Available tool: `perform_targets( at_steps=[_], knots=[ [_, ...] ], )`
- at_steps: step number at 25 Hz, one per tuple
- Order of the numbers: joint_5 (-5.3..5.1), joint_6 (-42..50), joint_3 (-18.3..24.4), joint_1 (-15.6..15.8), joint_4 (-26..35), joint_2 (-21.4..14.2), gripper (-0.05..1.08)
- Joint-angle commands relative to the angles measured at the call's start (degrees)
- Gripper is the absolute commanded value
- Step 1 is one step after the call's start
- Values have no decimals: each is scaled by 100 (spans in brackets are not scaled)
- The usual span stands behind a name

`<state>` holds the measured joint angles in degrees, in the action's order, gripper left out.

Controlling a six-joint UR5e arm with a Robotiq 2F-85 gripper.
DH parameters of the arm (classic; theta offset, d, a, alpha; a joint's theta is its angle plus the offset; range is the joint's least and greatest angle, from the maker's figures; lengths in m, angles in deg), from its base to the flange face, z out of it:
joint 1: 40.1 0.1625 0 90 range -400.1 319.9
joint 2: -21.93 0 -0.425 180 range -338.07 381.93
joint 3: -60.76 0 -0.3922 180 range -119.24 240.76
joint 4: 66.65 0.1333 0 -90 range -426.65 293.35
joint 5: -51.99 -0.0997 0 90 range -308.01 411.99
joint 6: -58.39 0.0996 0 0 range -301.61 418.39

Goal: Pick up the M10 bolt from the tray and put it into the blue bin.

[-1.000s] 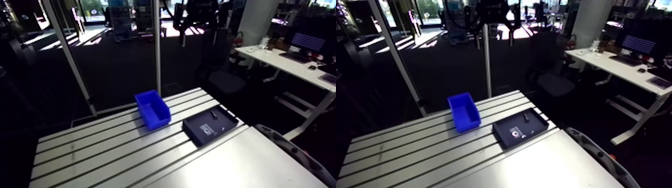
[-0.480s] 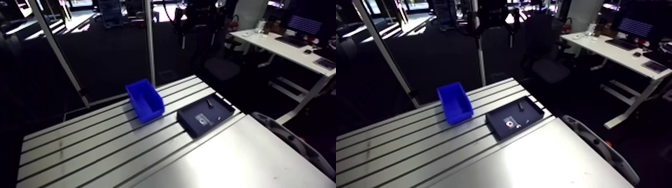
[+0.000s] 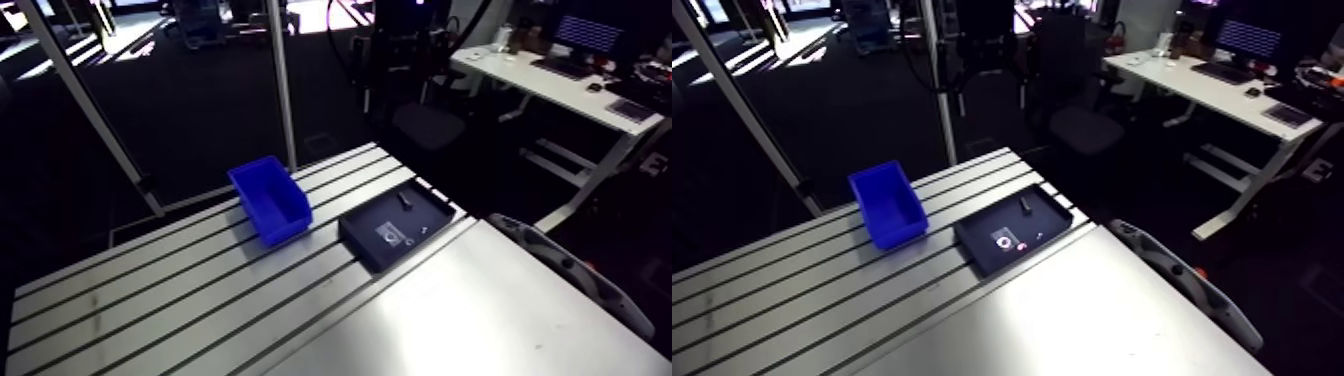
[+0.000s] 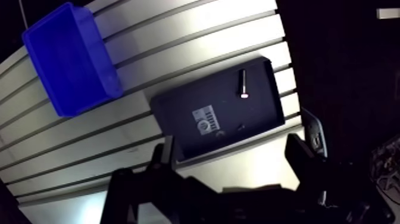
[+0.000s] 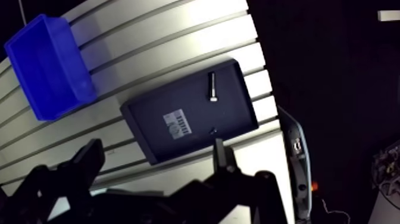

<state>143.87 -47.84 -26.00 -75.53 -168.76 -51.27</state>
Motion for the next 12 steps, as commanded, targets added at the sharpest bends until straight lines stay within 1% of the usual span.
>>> perform_targets(
  at_steps=[1,7,12],
  knots=[
    [1,-7,-196,-132,-226,162,1],
    [18,-7,-407,-132,-385,250,1],
    [18,2,-486,-141,-446,364,1]
  ],
)
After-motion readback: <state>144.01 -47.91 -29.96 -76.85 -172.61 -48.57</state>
